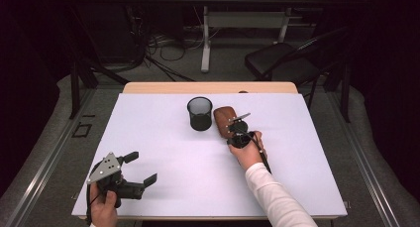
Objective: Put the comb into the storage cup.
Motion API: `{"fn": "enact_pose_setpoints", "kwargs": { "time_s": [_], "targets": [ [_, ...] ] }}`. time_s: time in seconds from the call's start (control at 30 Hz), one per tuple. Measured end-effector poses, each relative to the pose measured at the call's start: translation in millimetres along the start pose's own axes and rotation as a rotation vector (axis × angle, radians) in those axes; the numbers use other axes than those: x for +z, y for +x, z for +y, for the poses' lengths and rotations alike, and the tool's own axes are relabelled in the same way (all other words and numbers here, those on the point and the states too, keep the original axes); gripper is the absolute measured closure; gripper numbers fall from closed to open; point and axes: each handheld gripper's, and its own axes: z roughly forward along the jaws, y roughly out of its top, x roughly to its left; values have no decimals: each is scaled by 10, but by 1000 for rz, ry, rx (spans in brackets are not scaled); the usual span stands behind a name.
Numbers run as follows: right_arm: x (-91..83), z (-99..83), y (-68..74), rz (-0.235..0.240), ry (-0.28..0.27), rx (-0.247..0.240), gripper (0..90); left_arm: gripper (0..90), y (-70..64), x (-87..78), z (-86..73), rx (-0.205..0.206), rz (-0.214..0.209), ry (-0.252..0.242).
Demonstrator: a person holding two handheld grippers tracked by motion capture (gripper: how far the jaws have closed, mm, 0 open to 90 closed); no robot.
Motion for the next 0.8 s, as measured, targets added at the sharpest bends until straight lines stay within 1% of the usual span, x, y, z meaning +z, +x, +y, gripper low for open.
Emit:
{"fn": "enact_pose_setpoints", "kwargs": {
  "time_s": [0.03,0.13,0.2,0.33,0.4,0.47,0.63,0.67,0.77,0.8],
  "targets": [
    [-3,3,0,-3,7,2,672,2,-1,2,-1,0,-1,-1],
    [-1,2,11,-2,5,7,673,2,0,4,-1,1,-1,2],
    [1,4,9,-2,4,0,675,2,-1,4,-2,0,-1,2],
    [1,6,6,0,5,1,681,2,-1,3,-2,-1,-2,-1],
    [3,6,7,0,2,6,688,2,0,5,-3,-1,0,-2],
    [-6,12,5,-1,18,12,695,2,-1,7,-4,-2,-1,-1],
    [-1,13,-2,3,13,19,700,2,0,7,-4,-1,0,3],
    [-7,15,0,5,23,29,701,2,1,7,-4,-2,-2,2],
    [-8,15,-3,6,24,28,706,2,2,7,-5,-2,-3,1],
    [-10,19,-11,2,31,18,709,3,0,7,-4,-2,0,2]
  ]
}}
